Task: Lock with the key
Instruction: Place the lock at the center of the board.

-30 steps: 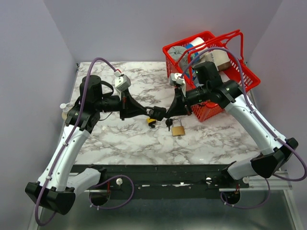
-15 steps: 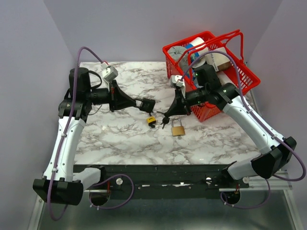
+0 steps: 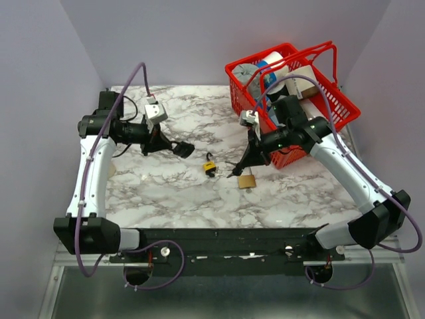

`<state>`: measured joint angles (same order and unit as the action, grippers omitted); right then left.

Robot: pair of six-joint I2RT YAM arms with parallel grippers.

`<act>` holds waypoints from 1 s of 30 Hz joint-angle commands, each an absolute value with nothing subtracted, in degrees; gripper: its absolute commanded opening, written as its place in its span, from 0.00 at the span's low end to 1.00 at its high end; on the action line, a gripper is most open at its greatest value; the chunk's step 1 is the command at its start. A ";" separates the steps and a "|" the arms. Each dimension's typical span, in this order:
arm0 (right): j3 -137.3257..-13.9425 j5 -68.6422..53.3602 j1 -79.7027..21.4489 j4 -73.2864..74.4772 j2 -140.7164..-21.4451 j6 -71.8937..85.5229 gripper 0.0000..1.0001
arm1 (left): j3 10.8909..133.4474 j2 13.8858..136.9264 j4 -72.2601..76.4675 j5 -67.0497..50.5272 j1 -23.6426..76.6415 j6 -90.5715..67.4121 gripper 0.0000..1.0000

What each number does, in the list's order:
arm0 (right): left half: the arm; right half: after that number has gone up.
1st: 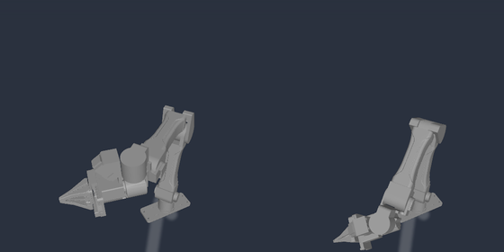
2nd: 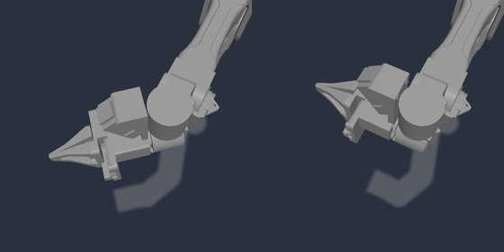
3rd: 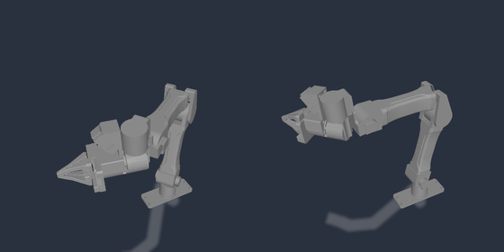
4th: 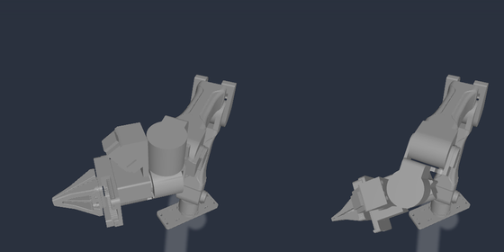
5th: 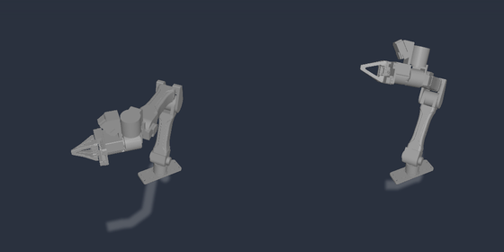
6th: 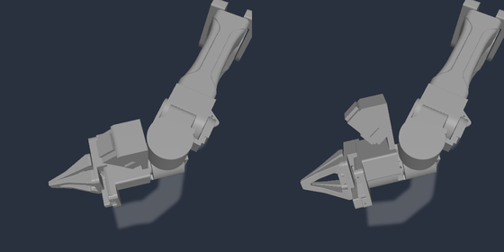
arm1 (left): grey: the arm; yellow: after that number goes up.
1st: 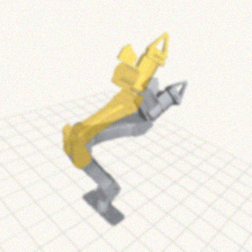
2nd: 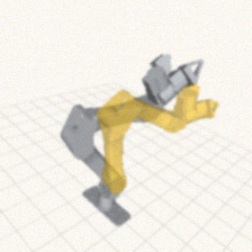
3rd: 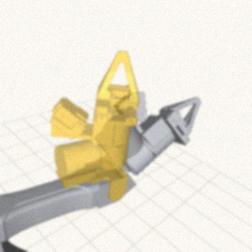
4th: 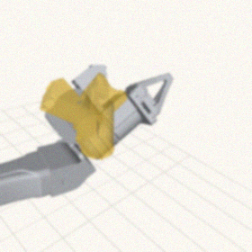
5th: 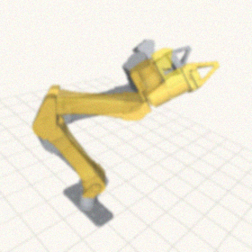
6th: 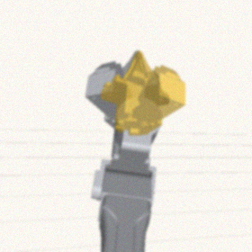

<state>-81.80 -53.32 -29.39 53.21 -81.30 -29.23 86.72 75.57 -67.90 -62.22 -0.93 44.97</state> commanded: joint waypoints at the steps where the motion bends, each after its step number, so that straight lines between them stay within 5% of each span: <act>1: -81.48 -55.72 -29.00 51.33 -78.93 -24.88 0.01 | 79.66 74.80 -86.92 -50.84 -0.18 67.04 0.00; 16: -74.63 -59.32 -29.00 42.82 -78.75 -13.99 0.01 | 58.72 77.34 -86.92 -40.87 7.03 75.32 0.00; 30: -68.74 -61.26 -29.09 32.17 -81.12 -4.66 0.01 | 71.00 104.40 -84.65 -39.38 6.77 74.10 0.00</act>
